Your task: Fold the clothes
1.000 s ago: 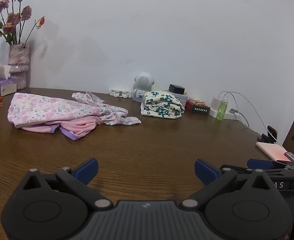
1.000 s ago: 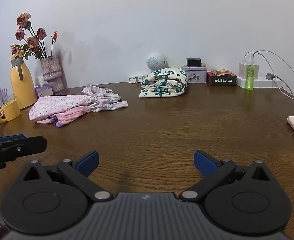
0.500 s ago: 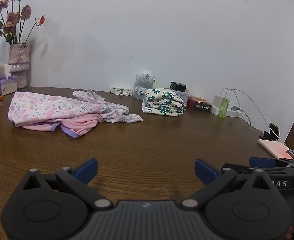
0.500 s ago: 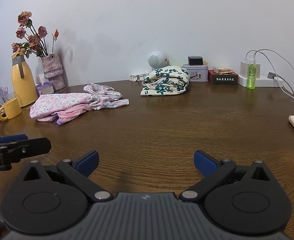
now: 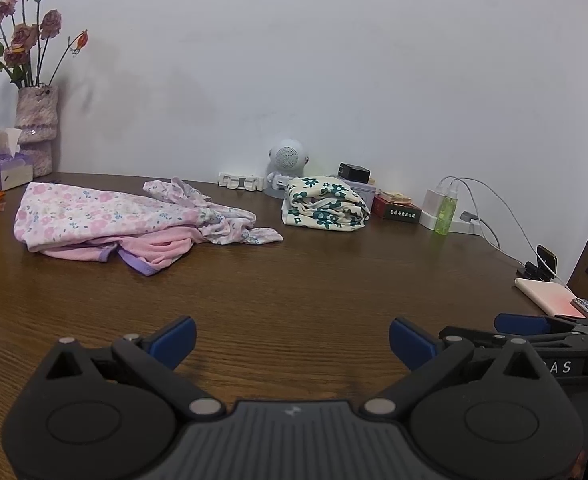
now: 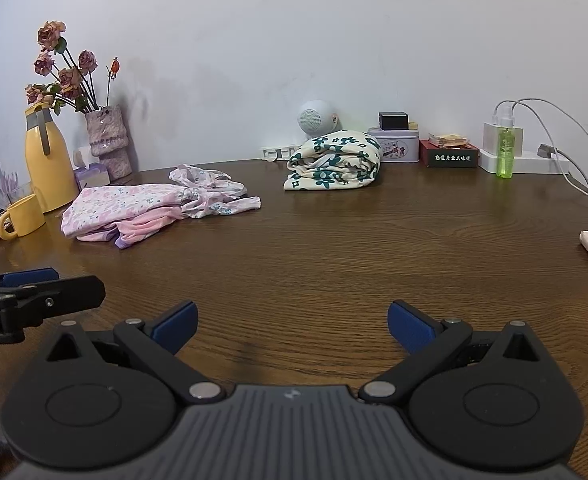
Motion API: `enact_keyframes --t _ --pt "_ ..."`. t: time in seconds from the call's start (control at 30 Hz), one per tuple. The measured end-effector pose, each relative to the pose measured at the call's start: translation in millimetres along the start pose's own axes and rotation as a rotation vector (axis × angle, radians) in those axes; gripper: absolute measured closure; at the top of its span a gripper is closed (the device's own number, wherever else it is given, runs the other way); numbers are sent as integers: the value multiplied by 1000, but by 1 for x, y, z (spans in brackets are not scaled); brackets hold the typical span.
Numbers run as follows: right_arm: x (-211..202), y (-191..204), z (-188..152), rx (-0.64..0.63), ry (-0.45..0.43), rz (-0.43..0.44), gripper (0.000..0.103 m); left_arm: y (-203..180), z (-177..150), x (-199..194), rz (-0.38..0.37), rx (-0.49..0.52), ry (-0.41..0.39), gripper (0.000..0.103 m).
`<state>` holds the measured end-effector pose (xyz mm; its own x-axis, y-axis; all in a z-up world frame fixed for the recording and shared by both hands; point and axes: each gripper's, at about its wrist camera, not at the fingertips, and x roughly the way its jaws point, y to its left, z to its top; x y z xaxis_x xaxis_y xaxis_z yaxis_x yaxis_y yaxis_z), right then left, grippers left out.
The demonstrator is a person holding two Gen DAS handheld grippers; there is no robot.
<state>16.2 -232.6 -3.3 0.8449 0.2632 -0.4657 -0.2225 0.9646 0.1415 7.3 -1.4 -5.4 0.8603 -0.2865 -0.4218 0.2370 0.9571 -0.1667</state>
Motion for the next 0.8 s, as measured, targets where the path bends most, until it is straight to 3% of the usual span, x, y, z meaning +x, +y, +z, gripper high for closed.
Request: enact_keyframes --t 0.8 --pt "1 2 -1 -3 2 2 0 1 -1 1 -3 -22 7 0"
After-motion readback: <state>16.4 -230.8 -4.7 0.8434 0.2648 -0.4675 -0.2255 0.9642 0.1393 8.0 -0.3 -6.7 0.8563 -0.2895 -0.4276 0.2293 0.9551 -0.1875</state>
